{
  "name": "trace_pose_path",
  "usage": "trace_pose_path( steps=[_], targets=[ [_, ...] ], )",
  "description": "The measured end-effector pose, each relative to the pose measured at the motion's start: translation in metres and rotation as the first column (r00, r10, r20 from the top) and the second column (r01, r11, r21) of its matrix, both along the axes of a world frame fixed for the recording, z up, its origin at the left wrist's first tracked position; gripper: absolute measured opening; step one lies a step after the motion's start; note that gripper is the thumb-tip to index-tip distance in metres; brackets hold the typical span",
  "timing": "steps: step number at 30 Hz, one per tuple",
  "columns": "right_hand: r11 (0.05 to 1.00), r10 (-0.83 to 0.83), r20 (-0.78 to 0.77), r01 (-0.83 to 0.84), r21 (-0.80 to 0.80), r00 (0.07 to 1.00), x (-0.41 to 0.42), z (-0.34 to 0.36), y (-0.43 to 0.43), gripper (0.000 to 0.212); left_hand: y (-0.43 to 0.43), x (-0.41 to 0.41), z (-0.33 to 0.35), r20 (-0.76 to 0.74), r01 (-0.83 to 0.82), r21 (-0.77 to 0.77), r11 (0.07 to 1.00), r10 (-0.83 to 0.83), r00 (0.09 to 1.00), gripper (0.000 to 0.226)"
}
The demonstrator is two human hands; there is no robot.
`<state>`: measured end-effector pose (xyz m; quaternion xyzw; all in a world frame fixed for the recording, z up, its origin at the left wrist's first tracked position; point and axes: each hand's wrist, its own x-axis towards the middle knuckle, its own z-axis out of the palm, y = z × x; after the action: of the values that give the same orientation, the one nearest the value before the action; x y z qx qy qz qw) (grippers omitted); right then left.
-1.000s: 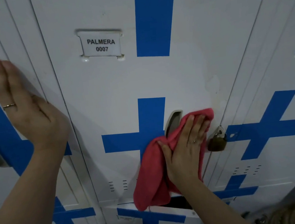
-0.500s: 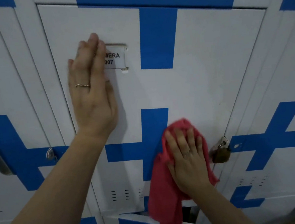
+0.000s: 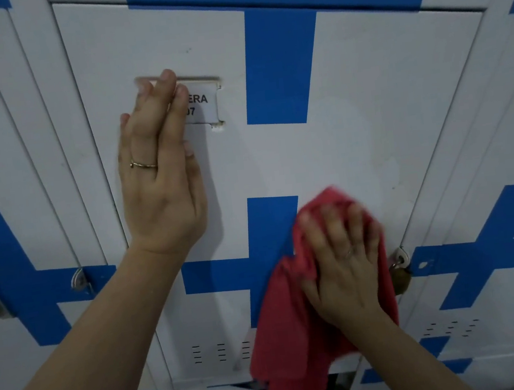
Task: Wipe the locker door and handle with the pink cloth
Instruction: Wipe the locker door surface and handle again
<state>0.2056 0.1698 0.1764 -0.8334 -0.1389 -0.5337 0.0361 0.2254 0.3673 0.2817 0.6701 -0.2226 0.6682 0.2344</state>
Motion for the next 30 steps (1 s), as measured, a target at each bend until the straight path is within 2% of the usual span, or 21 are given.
trace_pose_path(
  steps=[2, 3, 4, 7, 8, 10, 13, 15, 18, 23, 24, 27, 28, 30],
  targets=[
    [0.953, -0.034, -0.016, 0.037, 0.3, 0.999, 0.004, 0.021, 0.021, 0.059, 0.001, 0.001, 0.0, 0.001, -0.001, 0.012, 1.0, 0.001, 1.0, 0.038],
    [0.935, -0.038, -0.025, 0.044, 0.352, 0.999, 0.004, 0.022, 0.029, 0.06, 0.001, 0.001, 0.0, -0.001, 0.003, 0.02, 1.0, -0.003, 1.0, 0.038],
    [0.945, -0.033, -0.02, 0.037, 0.326, 0.999, 0.004, 0.017, 0.033, 0.061, 0.001, 0.001, -0.001, 0.001, 0.008, 0.028, 1.0, -0.008, 1.0, 0.038],
    [0.995, 0.007, -0.024, -0.004, 0.103, 1.0, 0.002, -0.013, 0.019, 0.063, 0.003, 0.002, -0.001, 0.017, 0.002, 0.042, 0.999, -0.002, 1.0, 0.038],
    [0.995, 0.007, -0.024, -0.004, 0.104, 1.0, 0.001, -0.014, 0.012, 0.065, 0.002, 0.002, -0.002, 0.022, 0.001, 0.041, 0.999, -0.002, 1.0, 0.038],
    [0.966, -0.026, -0.042, 0.036, 0.257, 0.999, 0.001, 0.001, 0.008, 0.075, 0.002, 0.003, -0.002, 0.025, 0.002, 0.032, 0.999, -0.003, 1.0, 0.038],
    [0.798, -0.067, -0.061, 0.09, 0.596, 0.996, 0.003, 0.035, 0.02, 0.088, 0.002, 0.004, -0.003, 0.03, 0.014, 0.032, 0.999, -0.015, 0.999, 0.038],
    [0.745, -0.066, -0.068, 0.095, 0.66, 0.995, 0.0, 0.031, 0.026, 0.091, 0.001, 0.004, -0.003, 0.034, 0.019, 0.039, 0.999, -0.02, 0.999, 0.038],
    [0.769, -0.033, -0.09, 0.083, 0.634, 0.995, -0.007, 0.008, 0.028, 0.096, 0.002, 0.004, -0.005, 0.051, 0.014, 0.054, 0.998, -0.017, 0.999, 0.038],
    [0.728, -0.132, -0.001, 0.098, 0.678, 0.991, 0.005, 0.054, 0.02, 0.1, 0.003, 0.008, -0.005, 0.058, 0.018, 0.043, 0.999, -0.021, 0.998, 0.039],
    [0.753, -0.132, -0.001, 0.101, 0.651, 0.991, 0.006, 0.055, 0.02, 0.099, 0.003, 0.008, -0.006, 0.051, 0.025, 0.041, 0.999, -0.027, 0.998, 0.039],
    [0.917, -0.084, -0.077, 0.107, 0.384, 0.994, 0.0, 0.014, 0.017, 0.091, 0.001, 0.006, -0.006, 0.043, 0.046, 0.041, 0.998, -0.047, 0.998, 0.039],
    [0.948, -0.07, -0.107, 0.099, 0.302, 0.992, -0.002, -0.008, 0.014, 0.089, 0.001, 0.006, -0.006, 0.037, 0.049, 0.041, 0.998, -0.051, 0.998, 0.039],
    [0.963, -0.074, -0.152, 0.11, 0.245, 0.986, -0.006, -0.046, 0.004, 0.085, 0.002, 0.006, -0.005, 0.033, 0.048, 0.046, 0.998, -0.05, 0.998, 0.039]
  ],
)
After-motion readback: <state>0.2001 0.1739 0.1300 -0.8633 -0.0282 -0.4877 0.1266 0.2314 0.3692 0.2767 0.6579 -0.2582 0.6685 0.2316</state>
